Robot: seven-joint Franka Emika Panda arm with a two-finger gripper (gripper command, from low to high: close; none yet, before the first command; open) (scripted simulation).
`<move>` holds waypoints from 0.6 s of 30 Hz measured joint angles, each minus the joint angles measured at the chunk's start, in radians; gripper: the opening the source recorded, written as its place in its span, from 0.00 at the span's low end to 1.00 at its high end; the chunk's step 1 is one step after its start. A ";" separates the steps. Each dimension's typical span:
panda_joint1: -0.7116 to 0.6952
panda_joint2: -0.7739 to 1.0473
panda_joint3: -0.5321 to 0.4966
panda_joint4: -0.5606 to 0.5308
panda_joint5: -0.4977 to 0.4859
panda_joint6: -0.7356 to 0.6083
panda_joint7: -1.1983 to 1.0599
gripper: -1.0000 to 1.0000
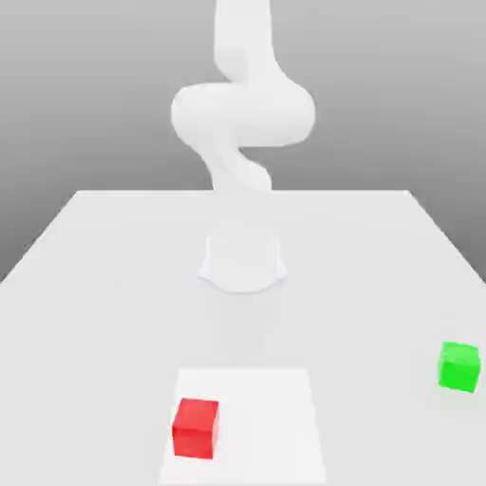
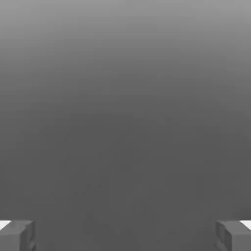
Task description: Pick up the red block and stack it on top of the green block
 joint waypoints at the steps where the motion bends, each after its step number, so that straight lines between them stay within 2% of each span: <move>1: -0.002 0.039 -0.003 -0.012 0.000 0.018 0.000 0.50; 18: -0.040 0.659 -0.056 -0.204 0.010 0.299 -0.017 0.50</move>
